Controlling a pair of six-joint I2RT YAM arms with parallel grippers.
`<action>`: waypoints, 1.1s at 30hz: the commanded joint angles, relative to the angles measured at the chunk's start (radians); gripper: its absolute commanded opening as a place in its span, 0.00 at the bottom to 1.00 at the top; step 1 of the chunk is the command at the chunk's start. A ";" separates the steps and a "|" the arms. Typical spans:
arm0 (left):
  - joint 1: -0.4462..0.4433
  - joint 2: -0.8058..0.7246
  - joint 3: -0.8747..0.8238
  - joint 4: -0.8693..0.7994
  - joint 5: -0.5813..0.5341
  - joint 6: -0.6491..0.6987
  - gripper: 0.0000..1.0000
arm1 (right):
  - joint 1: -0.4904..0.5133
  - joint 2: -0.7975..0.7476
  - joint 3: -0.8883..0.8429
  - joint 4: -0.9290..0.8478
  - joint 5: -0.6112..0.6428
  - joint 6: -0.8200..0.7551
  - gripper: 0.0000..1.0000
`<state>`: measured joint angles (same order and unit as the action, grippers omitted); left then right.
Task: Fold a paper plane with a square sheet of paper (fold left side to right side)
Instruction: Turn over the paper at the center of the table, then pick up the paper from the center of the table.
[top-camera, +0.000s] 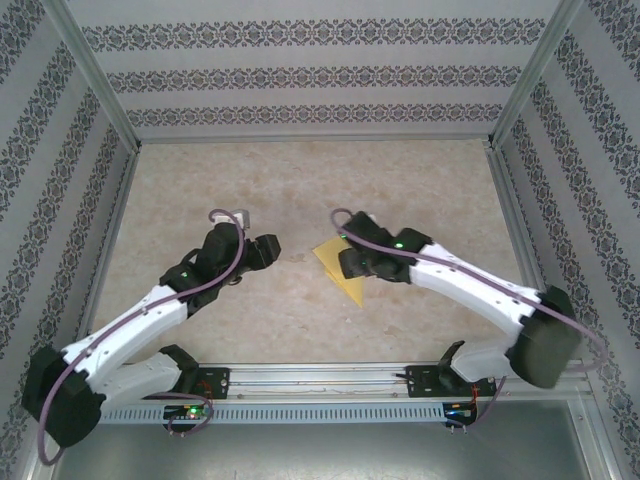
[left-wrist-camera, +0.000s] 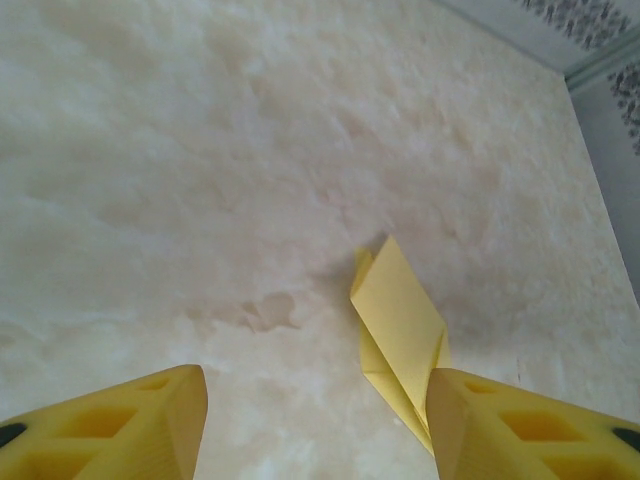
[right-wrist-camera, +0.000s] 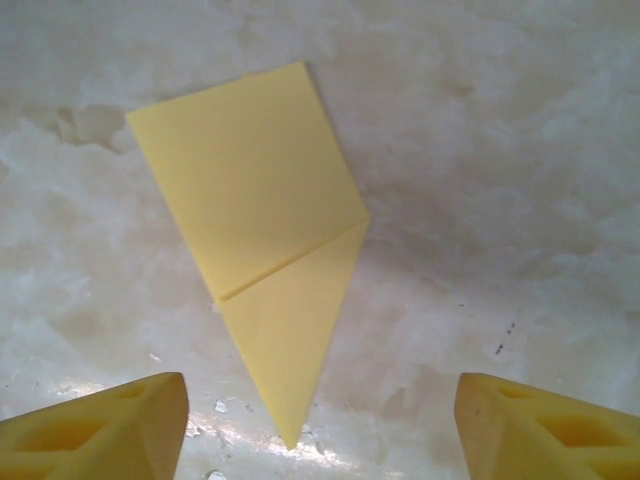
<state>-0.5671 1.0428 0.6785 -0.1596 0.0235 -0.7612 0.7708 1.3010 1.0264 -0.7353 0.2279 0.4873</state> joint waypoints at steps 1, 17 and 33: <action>-0.006 0.062 -0.019 0.168 0.109 -0.101 0.57 | -0.097 -0.121 -0.124 0.110 -0.145 0.004 0.76; -0.188 0.355 0.001 0.378 0.070 -0.285 0.58 | -0.705 -0.412 -0.583 0.484 -0.700 0.162 0.98; -0.251 0.690 0.110 0.593 0.079 -0.359 0.54 | -0.732 -0.397 -0.641 0.509 -0.763 0.147 0.98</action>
<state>-0.8055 1.7008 0.7547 0.3458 0.1036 -1.0901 0.0532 0.9188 0.3985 -0.2272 -0.5095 0.6537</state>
